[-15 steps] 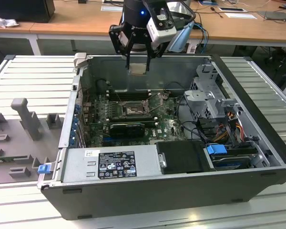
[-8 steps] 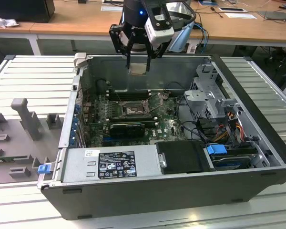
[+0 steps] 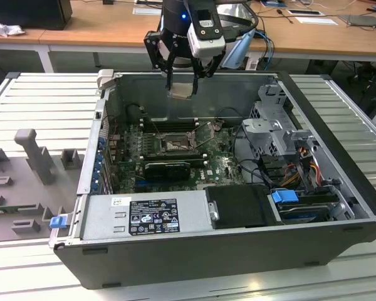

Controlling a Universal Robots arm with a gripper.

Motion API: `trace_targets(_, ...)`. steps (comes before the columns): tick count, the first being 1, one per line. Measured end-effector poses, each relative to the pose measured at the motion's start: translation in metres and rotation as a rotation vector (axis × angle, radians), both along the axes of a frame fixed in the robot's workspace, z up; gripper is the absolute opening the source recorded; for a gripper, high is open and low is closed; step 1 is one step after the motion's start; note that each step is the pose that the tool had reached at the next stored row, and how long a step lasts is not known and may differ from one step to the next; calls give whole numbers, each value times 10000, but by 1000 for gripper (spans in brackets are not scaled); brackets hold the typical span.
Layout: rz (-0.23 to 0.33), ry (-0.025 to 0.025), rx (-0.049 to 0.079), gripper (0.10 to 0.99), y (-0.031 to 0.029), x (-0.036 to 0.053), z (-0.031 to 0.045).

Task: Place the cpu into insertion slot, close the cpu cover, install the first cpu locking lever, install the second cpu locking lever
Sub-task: 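Place the cpu into insertion slot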

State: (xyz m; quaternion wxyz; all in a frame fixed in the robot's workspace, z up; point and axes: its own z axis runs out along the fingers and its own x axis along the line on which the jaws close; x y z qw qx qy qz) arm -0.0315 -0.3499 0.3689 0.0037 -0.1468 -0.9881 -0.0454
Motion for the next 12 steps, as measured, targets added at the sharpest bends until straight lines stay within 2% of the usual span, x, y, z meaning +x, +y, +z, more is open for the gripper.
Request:
trace_targets(7, -680, -1, 0, 529, 0, 0, -1)
trace_targets(12, -1630, -1, 0, 529, 0, 0, -2)
